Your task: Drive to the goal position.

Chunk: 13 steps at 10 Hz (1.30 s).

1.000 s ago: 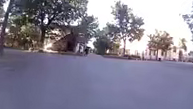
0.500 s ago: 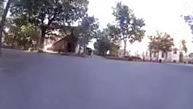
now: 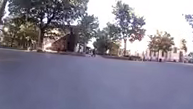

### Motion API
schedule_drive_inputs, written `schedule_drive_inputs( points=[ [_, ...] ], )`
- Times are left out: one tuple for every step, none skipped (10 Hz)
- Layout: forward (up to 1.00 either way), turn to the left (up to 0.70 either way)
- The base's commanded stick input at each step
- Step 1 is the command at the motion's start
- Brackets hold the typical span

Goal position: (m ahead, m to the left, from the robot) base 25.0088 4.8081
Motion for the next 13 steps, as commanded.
schedule_drive_inputs(
  points=[
    [0.50,0.00],
    [0.50,0.00],
    [0.50,0.00],
    [0.50,0.00],
    [0.50,0.00],
    [0.50,0.00],
    [0.50,0.00],
    [0.50,0.00],
    [0.50,0.00],
    [0.50,0.00],
    [0.50,0.00],
    [0.50,0.00],
    [0.50,0.00]
  ],
)
